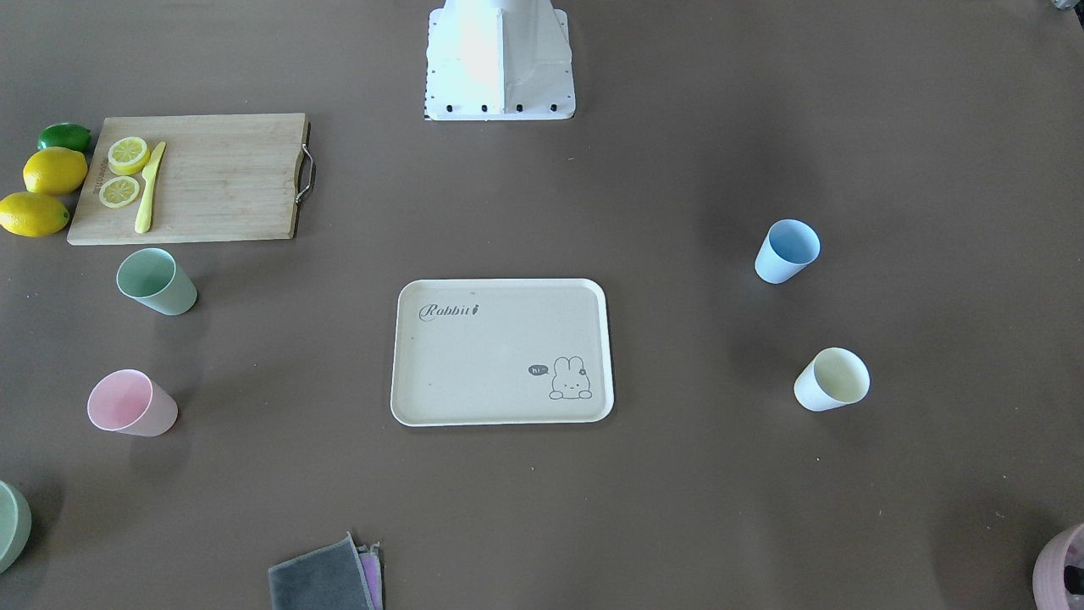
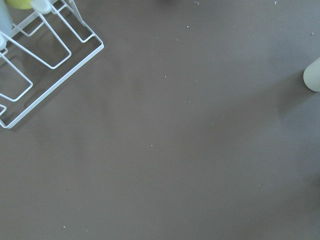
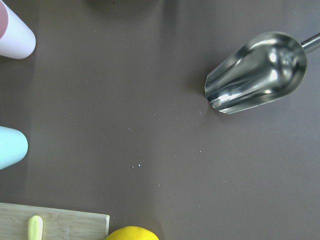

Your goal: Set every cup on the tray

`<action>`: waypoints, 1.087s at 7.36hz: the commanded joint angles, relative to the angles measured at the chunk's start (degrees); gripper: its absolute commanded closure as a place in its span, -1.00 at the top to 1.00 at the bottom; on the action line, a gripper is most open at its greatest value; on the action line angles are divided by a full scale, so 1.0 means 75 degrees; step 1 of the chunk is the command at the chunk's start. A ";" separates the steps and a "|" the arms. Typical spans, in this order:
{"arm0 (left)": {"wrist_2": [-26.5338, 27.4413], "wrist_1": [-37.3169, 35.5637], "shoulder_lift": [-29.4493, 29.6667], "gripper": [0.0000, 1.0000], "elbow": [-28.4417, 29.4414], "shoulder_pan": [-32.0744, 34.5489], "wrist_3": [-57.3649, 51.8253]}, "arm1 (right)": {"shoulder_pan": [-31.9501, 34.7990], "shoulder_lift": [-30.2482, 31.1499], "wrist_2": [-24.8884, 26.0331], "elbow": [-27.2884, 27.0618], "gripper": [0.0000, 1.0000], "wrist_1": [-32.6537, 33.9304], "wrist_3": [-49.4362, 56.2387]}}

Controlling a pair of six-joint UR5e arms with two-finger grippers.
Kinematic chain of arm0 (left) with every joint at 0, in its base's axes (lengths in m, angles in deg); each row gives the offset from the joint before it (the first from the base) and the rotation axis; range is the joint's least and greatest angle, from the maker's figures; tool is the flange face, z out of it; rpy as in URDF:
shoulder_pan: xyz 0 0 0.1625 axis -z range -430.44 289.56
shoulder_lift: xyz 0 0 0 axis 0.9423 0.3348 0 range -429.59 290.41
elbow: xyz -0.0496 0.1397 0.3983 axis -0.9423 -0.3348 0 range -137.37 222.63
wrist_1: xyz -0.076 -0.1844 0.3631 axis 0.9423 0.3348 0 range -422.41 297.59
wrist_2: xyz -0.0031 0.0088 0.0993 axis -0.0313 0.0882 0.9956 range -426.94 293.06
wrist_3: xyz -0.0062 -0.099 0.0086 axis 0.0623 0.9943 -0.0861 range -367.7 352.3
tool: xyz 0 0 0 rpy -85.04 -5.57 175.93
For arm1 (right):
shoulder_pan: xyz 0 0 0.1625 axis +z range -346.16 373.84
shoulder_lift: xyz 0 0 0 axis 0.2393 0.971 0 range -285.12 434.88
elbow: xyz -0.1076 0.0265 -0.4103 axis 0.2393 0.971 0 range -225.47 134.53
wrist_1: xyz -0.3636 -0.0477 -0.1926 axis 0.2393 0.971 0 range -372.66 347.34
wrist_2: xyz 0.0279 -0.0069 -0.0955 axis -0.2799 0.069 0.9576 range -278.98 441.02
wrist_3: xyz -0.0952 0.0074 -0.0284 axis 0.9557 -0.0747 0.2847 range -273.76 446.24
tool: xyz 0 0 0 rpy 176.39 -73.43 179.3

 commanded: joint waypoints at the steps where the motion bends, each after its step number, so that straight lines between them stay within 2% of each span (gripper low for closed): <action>1: 0.0059 0.1252 0.0247 0.97 0.0269 0.0000 0.0022 | 0.0127 -0.0161 0.0068 0.0014 1.00 -0.0961 -0.0050; 2: 0.0002 0.1278 0.0737 0.97 0.0723 0.0000 0.0184 | 0.0383 -0.0127 -0.0013 0.0130 1.00 -0.1186 -0.0096; 4: -0.0045 0.1383 0.0848 0.97 0.0751 0.0000 0.0677 | 0.0420 -0.0185 -0.0026 0.0260 1.00 -0.1363 -0.0377; 6: -0.0397 0.1674 0.1022 0.97 0.0775 -0.0023 0.0690 | 0.0420 -0.0173 -0.0014 0.0505 1.00 -0.2378 -0.0551; 7: -0.0455 0.2002 0.1035 0.97 0.0809 -0.0314 0.0840 | 0.0328 -0.0417 -0.0026 0.0587 1.00 -0.2407 -0.1273; 8: -0.0444 0.2017 0.1441 0.97 0.0844 -0.0839 0.1283 | 0.0071 -0.0733 -0.0026 0.0600 1.00 -0.2396 -0.2104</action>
